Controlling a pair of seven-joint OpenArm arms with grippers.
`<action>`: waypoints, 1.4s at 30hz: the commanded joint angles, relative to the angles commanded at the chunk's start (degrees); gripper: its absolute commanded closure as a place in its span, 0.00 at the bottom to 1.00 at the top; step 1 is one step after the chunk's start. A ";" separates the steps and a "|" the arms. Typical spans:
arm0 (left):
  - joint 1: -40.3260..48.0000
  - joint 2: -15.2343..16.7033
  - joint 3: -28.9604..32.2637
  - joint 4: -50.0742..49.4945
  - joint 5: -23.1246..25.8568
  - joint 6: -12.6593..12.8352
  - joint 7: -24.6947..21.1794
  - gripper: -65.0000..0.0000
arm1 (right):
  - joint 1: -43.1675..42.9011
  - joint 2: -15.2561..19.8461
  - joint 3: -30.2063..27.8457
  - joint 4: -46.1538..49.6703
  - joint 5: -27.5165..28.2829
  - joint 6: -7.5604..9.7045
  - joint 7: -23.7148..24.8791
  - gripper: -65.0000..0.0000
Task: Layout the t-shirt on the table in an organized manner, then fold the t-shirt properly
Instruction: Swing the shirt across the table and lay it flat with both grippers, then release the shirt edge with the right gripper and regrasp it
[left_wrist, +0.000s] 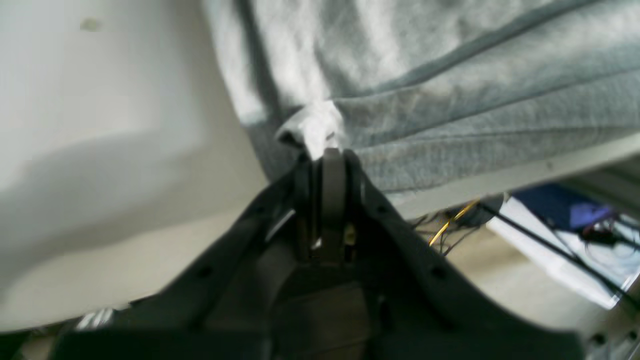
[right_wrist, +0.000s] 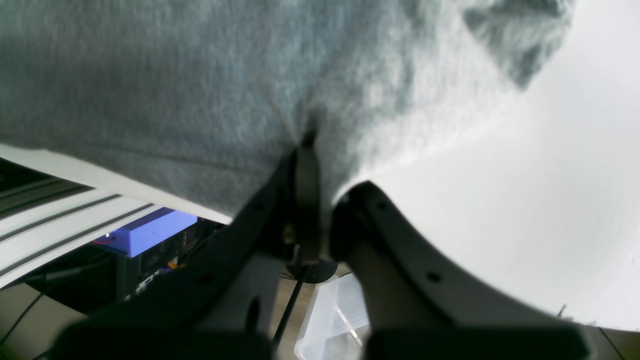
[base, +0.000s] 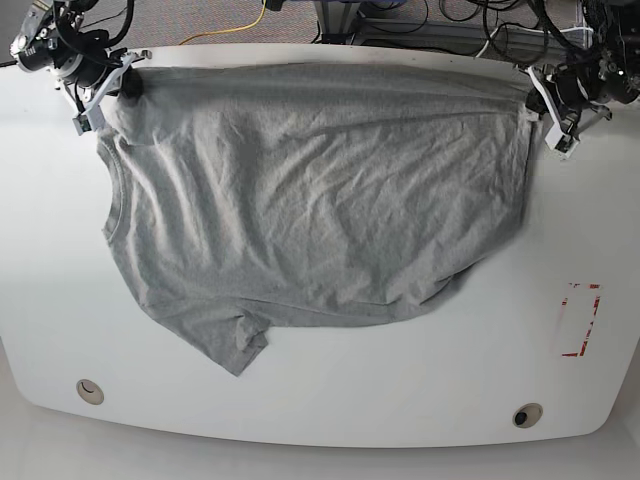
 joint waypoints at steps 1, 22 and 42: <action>0.00 0.09 -0.44 0.00 0.00 -0.79 0.00 1.00 | 0.09 0.00 0.00 0.09 0.09 0.00 0.00 1.00; -8.18 0.26 -1.23 -0.09 0.09 -1.32 0.00 1.00 | 5.54 0.09 0.00 1.93 0.00 0.00 0.09 1.00; -19.78 5.10 3.78 -5.89 9.76 -1.67 0.00 1.00 | 19.87 0.53 -0.26 -12.84 -0.26 0.00 0.62 1.00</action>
